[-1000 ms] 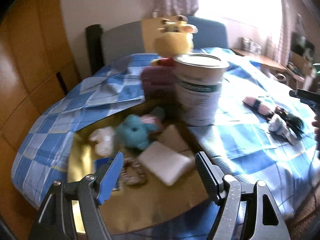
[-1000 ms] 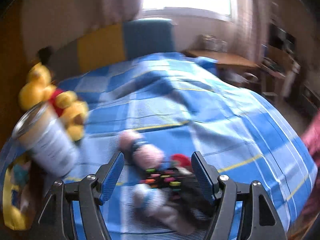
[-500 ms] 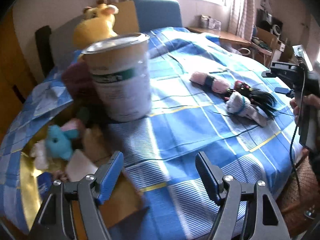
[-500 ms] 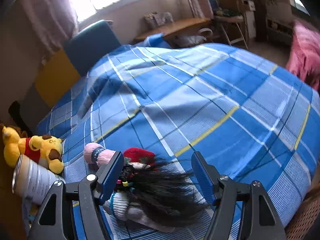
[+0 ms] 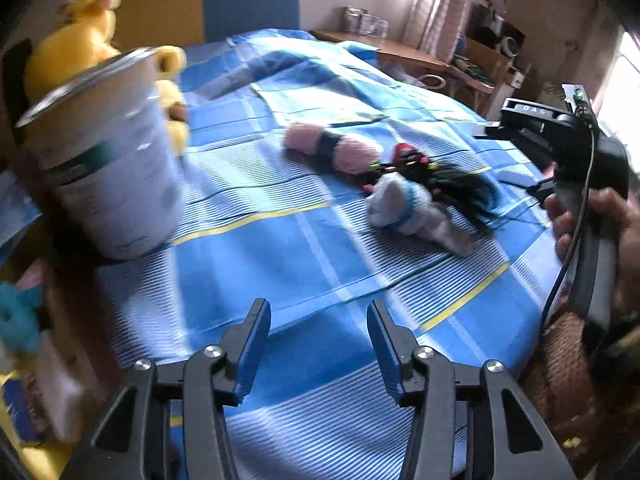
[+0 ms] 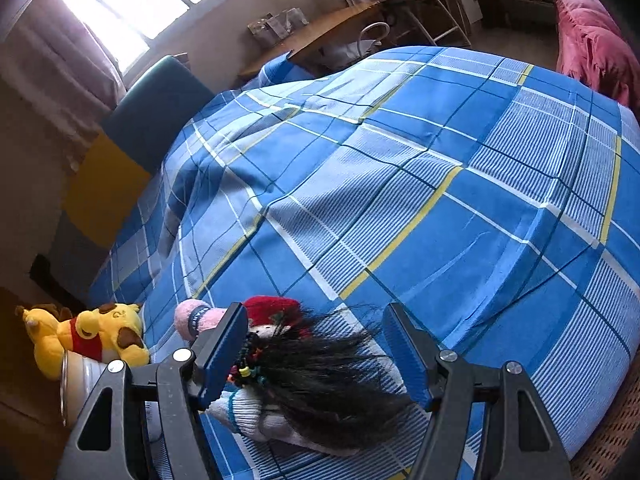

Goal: Organize soft objects
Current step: 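Grasp the white knit sock with the left tool while the right tool grasps the black braided wig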

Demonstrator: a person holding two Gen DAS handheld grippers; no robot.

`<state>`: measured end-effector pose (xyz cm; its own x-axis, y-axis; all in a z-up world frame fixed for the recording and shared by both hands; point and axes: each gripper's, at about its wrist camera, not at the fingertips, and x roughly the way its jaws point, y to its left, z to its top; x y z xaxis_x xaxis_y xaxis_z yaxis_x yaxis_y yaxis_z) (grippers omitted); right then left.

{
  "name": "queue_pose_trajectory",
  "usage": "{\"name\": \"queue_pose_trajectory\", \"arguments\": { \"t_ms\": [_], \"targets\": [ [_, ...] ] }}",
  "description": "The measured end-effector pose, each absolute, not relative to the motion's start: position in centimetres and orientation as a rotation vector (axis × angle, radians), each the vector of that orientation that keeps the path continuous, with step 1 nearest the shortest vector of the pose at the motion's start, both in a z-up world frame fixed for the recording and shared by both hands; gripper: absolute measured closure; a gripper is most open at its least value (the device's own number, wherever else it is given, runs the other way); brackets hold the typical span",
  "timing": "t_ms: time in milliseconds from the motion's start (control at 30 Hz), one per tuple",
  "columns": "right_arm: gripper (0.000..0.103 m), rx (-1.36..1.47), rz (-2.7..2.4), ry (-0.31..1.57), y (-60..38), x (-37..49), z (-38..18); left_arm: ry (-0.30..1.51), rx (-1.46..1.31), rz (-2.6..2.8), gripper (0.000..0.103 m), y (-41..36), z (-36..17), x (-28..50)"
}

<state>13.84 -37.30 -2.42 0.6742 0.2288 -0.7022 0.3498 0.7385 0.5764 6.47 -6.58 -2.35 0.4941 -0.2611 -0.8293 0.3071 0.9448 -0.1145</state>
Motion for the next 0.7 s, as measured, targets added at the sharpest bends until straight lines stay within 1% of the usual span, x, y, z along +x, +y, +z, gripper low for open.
{"name": "queue_pose_trajectory", "arguments": {
  "t_ms": [100,233,267,367,433,533,600,633,667,700],
  "targets": [
    [0.032,0.774,-0.063,0.844,-37.4,13.8,-2.3,0.997,0.036,-0.383,0.05,-8.7,-2.4,7.9],
    [0.032,0.794,-0.047,0.845,-37.5,13.8,-2.4,0.994,0.036,-0.418,0.03,-11.8,-2.8,10.2],
    [0.032,0.799,-0.042,0.846,-37.6,13.9,-2.4,0.987,0.036,-0.419,0.027,-12.5,-3.0,10.7],
    [0.032,0.81,-0.028,0.843,-37.6,13.8,-2.4,0.988,0.028,-0.426,0.021,-14.2,-3.8,12.5],
    [0.032,0.819,-0.02,0.843,-37.6,13.8,-2.4,0.995,0.033,-0.429,0.019,-15.3,-4.5,13.6],
    [0.032,0.824,-0.014,0.84,-37.7,13.8,-2.4,1.015,0.045,-0.424,0.019,-16.5,-6.0,15.3],
    [0.032,0.825,-0.01,0.84,-37.6,13.8,-2.4,1.02,0.019,-0.426,0.022,-16.6,-6.8,16.3],
    [0.032,0.824,-0.007,0.841,-37.6,13.9,-2.4,1.037,0.0,-0.435,0.027,-16.5,-7.2,16.9],
    [0.032,0.82,-0.007,0.841,-37.5,13.9,-2.4,1.054,-0.024,-0.46,0.044,-16.5,-7.5,17.1],
    [0.032,0.812,-0.007,0.844,-37.4,14.0,-2.4,1.073,-0.052,-0.49,0.044,-16.4,-7.6,17.3]
  ]
}}
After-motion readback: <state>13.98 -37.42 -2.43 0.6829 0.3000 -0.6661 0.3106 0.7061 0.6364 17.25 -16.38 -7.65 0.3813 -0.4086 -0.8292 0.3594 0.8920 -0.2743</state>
